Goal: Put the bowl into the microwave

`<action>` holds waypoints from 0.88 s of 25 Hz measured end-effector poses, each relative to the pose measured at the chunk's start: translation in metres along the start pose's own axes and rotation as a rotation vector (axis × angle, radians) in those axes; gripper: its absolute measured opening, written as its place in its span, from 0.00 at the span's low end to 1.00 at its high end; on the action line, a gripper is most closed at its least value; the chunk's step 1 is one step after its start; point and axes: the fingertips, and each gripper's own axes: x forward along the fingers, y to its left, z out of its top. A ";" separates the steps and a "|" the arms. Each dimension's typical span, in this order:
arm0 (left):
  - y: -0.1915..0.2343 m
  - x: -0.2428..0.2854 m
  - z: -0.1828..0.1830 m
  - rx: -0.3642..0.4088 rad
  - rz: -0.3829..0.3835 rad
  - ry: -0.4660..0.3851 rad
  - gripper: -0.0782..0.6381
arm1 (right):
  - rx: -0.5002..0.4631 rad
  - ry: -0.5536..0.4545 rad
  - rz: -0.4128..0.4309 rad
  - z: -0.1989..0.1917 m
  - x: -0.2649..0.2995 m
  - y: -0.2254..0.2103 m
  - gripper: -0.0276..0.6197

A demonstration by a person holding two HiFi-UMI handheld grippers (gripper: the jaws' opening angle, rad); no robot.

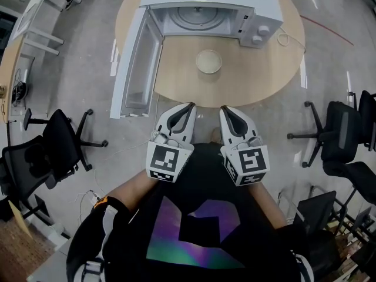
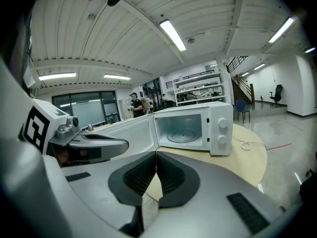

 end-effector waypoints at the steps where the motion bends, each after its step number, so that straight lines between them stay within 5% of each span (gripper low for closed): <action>1: -0.002 0.001 0.000 -0.002 0.008 0.001 0.17 | 0.000 -0.001 0.007 0.000 -0.001 -0.002 0.07; 22: -0.032 0.015 0.007 -0.017 0.169 -0.018 0.17 | -0.041 -0.020 0.151 0.003 -0.014 -0.035 0.07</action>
